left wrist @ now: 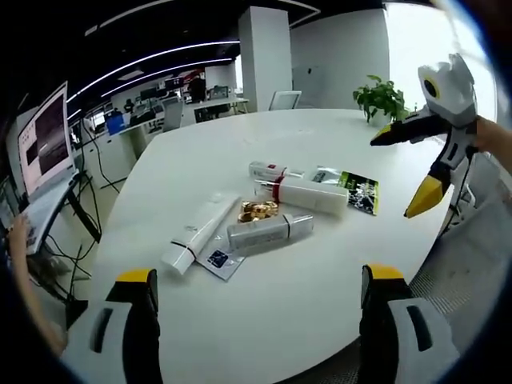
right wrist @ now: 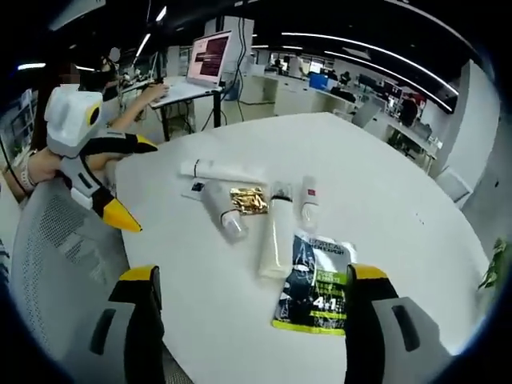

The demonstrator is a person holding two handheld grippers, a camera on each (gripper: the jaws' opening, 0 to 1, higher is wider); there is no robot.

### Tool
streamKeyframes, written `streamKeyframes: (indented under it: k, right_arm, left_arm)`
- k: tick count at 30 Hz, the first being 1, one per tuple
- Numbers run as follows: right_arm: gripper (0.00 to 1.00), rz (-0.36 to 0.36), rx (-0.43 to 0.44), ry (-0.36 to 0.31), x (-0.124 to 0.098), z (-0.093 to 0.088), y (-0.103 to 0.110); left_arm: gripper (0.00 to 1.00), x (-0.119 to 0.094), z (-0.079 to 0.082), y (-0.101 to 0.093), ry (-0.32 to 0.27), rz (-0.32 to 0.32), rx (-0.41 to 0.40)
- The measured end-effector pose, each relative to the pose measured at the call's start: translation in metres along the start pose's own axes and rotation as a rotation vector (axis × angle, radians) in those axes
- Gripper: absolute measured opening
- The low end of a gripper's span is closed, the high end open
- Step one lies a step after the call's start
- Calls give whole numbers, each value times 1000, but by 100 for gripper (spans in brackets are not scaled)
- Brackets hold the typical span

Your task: Arrange the skincare products in the storage area until every visible bottle or jar stands upright without overlapping.

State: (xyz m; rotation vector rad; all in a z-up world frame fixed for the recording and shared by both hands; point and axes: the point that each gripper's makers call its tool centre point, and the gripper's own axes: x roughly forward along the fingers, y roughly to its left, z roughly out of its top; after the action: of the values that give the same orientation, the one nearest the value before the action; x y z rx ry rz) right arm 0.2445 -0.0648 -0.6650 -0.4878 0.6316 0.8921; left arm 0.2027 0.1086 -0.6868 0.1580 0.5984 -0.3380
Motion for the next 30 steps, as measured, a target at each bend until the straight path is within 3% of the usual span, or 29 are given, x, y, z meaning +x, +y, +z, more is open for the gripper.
streamKeyframes:
  k: [21,30]
  right_arm:
    - [65,90,-90,143,41,12,-20]
    - [54,138,-80,234,61,0,-21]
  left_arm:
    - [99,0,0,-1,-5,-9,-7]
    - [99,-1,1,-1,-14,-12,-8]
